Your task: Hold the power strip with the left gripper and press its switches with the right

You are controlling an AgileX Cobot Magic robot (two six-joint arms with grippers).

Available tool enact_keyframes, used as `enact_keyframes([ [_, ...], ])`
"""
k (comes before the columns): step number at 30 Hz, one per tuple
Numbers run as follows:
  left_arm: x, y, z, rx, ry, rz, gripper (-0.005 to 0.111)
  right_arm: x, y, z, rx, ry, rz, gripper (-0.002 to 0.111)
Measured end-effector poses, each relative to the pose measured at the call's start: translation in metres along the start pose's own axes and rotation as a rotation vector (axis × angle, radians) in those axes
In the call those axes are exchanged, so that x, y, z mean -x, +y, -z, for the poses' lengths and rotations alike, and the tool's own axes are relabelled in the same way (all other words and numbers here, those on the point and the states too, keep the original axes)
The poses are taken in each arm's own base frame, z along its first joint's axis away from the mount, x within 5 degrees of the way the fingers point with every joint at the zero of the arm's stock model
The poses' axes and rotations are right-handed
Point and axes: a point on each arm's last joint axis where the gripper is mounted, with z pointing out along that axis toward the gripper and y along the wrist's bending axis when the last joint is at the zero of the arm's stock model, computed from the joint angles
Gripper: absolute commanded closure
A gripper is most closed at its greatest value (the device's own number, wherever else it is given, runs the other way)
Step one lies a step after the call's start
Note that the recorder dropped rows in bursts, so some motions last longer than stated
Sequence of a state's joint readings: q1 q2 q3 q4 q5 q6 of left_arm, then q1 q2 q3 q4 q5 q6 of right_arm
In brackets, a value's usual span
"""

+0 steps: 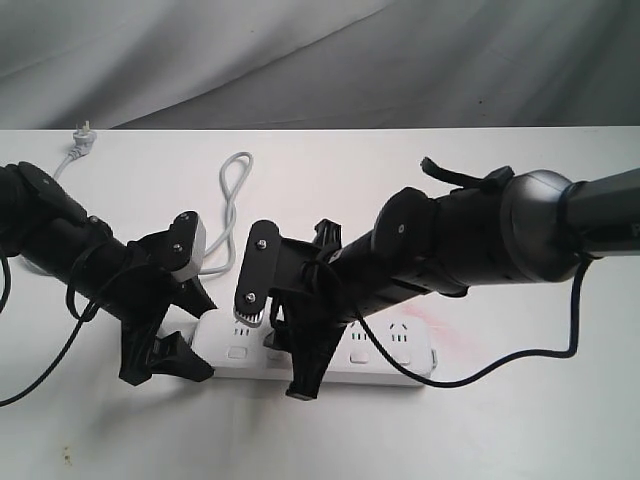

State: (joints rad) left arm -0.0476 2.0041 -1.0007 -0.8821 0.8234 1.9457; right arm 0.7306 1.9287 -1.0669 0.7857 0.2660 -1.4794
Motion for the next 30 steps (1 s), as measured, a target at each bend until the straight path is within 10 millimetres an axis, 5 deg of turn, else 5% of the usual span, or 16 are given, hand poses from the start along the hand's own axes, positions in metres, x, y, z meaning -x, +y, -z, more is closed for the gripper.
enact_keyframes([
  [30,0.0,0.0,0.0,0.0,0.0,0.0,0.057,-0.0043,0.0008,-0.0079,-0.001,0.011,-0.029,0.062],
])
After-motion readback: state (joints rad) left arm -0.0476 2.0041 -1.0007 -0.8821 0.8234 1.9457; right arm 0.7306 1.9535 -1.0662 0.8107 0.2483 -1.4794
